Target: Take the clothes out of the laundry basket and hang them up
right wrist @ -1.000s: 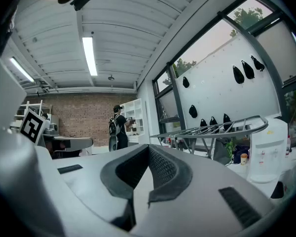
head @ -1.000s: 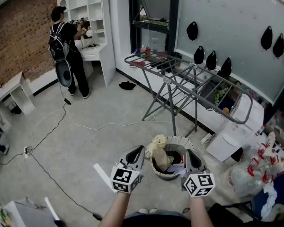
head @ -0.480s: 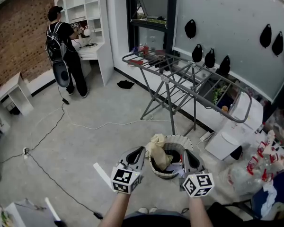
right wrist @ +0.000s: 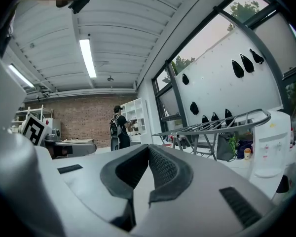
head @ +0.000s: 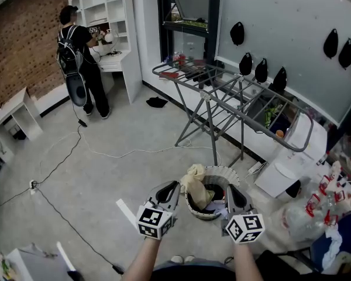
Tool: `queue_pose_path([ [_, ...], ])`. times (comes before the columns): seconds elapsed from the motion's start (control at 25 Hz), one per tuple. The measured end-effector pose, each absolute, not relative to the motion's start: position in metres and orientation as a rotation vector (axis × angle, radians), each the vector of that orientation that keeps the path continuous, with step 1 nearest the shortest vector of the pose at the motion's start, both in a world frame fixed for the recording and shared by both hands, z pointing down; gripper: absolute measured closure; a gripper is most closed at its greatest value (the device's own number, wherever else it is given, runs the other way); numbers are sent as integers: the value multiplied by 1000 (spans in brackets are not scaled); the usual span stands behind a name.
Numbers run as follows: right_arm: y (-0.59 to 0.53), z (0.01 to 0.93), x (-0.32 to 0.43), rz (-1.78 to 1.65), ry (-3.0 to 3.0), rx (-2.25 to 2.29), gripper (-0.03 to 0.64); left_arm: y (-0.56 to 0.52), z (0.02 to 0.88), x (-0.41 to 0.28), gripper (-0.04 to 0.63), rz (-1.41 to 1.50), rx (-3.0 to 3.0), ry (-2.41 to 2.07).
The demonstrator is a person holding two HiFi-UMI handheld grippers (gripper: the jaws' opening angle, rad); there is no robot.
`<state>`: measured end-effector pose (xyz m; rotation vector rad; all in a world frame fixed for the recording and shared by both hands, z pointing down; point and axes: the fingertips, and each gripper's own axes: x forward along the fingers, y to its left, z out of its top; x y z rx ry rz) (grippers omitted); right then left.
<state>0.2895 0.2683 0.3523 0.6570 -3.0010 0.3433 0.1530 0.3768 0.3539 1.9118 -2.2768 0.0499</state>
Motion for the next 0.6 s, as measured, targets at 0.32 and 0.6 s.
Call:
queue_pose_path([
  [0.32, 271, 355, 284, 346, -3040, 570, 481, 379, 352, 151, 460, 6, 1915, -2282],
  [0.6, 265, 357, 282, 387, -3033, 561, 417, 378, 355, 148, 399, -10, 1881, -2294],
])
